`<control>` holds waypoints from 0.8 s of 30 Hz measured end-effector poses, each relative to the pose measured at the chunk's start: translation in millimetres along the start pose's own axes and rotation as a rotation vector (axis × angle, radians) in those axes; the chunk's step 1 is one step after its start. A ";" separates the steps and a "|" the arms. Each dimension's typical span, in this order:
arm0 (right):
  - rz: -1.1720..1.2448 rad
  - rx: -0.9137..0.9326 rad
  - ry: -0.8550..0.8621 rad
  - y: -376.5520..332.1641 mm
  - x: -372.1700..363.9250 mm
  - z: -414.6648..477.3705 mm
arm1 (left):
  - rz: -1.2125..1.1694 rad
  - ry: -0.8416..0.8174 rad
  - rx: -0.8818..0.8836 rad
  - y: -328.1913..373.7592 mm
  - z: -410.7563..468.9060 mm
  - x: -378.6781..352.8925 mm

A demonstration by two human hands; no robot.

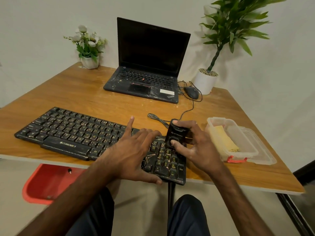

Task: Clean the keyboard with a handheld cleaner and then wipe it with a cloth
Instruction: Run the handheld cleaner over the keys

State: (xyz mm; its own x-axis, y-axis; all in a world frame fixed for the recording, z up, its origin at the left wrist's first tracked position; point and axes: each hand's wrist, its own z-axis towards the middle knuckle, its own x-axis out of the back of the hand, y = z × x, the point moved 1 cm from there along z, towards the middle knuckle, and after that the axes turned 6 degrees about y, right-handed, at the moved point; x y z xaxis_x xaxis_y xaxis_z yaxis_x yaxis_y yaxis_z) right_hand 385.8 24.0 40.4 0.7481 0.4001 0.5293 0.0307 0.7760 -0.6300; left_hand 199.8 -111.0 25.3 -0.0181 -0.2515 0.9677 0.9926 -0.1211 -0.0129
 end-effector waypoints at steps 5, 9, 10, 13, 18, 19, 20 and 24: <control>-0.101 0.041 0.008 0.6 0.7 17.6 | -0.004 0.006 0.012 0.6 0.0 -0.1; -0.047 0.032 -0.052 -4.5 -4.1 14.5 | -0.009 0.028 0.011 1.0 -0.7 0.1; -0.075 0.035 -0.054 -2.1 -2.4 16.0 | -0.007 0.026 0.012 0.9 -1.1 -0.2; -0.108 -0.009 0.005 4.8 6.2 22.2 | 0.003 0.034 0.004 1.1 -1.0 -0.4; -0.040 -0.007 -0.066 -3.1 0.9 16.2 | -0.009 0.052 0.008 1.2 -1.3 -0.9; -0.085 0.004 -0.077 -1.0 2.9 19.2 | -0.003 0.047 0.008 1.0 -0.9 -0.3; -0.124 0.003 -0.076 1.9 5.5 22.6 | 0.008 0.032 0.011 0.2 -0.6 -1.0; -0.036 -0.048 -0.002 3.1 8.4 20.8 | 0.021 -0.013 0.023 0.4 0.6 -1.2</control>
State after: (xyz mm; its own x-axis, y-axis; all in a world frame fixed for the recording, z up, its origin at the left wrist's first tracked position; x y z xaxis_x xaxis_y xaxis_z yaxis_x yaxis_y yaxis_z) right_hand 378.4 39.8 54.7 0.7447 0.3735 0.5531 0.0891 0.7657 -0.6370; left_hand 200.3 -110.1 24.3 0.0040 -0.2412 0.9705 0.9952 -0.0938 -0.0274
